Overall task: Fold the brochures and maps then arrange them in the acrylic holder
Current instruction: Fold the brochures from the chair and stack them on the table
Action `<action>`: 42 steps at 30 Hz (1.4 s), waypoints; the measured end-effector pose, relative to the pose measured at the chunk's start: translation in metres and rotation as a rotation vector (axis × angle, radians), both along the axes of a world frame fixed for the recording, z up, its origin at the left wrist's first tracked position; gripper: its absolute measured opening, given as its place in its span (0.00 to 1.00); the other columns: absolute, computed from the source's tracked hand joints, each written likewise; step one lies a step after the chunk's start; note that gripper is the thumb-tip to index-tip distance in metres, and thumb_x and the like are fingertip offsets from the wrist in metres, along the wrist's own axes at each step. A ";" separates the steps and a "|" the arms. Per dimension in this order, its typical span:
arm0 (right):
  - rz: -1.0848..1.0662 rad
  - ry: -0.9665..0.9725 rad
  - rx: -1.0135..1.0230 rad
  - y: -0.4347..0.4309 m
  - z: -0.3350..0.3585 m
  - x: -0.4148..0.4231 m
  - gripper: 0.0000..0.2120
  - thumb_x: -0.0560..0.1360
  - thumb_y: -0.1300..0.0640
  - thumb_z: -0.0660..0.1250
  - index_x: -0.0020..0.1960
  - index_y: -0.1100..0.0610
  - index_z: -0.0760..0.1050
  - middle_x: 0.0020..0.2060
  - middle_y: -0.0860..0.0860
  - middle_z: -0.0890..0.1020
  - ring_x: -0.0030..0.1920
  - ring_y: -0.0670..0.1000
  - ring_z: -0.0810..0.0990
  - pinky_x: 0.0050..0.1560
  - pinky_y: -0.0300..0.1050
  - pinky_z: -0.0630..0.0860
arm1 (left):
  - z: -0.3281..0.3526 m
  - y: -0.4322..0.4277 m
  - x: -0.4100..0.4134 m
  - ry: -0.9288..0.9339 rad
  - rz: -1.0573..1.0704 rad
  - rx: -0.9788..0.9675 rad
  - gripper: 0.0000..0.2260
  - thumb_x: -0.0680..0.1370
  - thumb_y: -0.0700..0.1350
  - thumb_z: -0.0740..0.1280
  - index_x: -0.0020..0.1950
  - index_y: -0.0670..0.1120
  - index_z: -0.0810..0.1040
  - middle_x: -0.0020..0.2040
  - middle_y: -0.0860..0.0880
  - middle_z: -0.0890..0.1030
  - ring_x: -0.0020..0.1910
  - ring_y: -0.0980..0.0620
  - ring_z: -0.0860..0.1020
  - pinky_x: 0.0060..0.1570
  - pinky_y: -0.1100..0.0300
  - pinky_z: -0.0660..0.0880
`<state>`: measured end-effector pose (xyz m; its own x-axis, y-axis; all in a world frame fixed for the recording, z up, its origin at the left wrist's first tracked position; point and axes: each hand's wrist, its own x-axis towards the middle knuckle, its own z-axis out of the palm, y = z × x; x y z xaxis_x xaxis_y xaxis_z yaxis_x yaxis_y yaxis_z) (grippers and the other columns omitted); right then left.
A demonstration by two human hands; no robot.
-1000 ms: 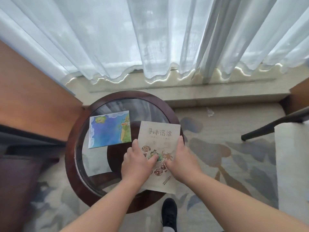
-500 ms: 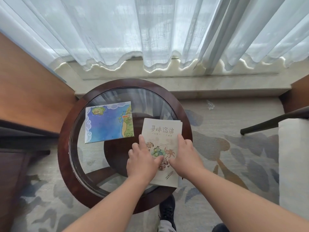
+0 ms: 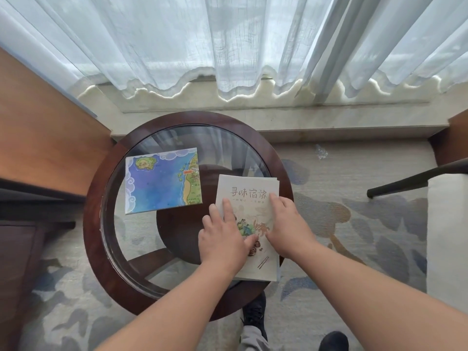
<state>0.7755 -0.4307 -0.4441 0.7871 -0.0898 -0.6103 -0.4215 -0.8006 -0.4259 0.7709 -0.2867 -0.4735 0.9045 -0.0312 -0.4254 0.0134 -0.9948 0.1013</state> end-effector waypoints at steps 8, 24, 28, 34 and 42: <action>0.030 -0.024 -0.031 -0.004 -0.002 0.004 0.40 0.75 0.60 0.66 0.79 0.49 0.47 0.76 0.49 0.57 0.64 0.54 0.73 0.56 0.47 0.75 | 0.003 -0.008 0.008 0.029 -0.116 0.053 0.49 0.72 0.72 0.59 0.79 0.45 0.40 0.79 0.40 0.42 0.72 0.41 0.57 0.65 0.49 0.65; 0.443 -0.113 -0.315 -0.018 -0.012 0.022 0.47 0.74 0.50 0.71 0.79 0.51 0.41 0.79 0.47 0.42 0.78 0.54 0.48 0.74 0.53 0.57 | -0.012 -0.023 0.029 0.031 -0.387 -0.033 0.42 0.75 0.70 0.51 0.78 0.50 0.34 0.78 0.40 0.33 0.76 0.40 0.32 0.74 0.39 0.37; 0.420 -0.073 -0.297 -0.020 -0.017 0.021 0.48 0.75 0.50 0.70 0.79 0.48 0.38 0.79 0.44 0.39 0.78 0.54 0.49 0.75 0.57 0.53 | -0.023 -0.013 0.004 -0.012 -0.444 -0.020 0.40 0.73 0.72 0.40 0.76 0.51 0.30 0.76 0.43 0.28 0.74 0.42 0.28 0.72 0.38 0.31; 0.394 -0.059 -0.255 -0.026 -0.020 0.020 0.48 0.75 0.46 0.69 0.79 0.46 0.36 0.78 0.42 0.38 0.78 0.54 0.49 0.75 0.60 0.53 | -0.020 0.002 -0.041 0.009 -0.512 -0.050 0.37 0.76 0.69 0.52 0.79 0.48 0.57 0.78 0.39 0.55 0.77 0.37 0.52 0.70 0.36 0.51; 0.273 -0.120 -0.195 -0.038 -0.001 0.003 0.37 0.78 0.51 0.65 0.79 0.51 0.47 0.79 0.47 0.49 0.78 0.55 0.50 0.75 0.55 0.56 | 0.001 -0.008 -0.023 0.125 -0.458 0.070 0.34 0.76 0.68 0.51 0.77 0.55 0.47 0.80 0.44 0.43 0.77 0.40 0.42 0.73 0.39 0.43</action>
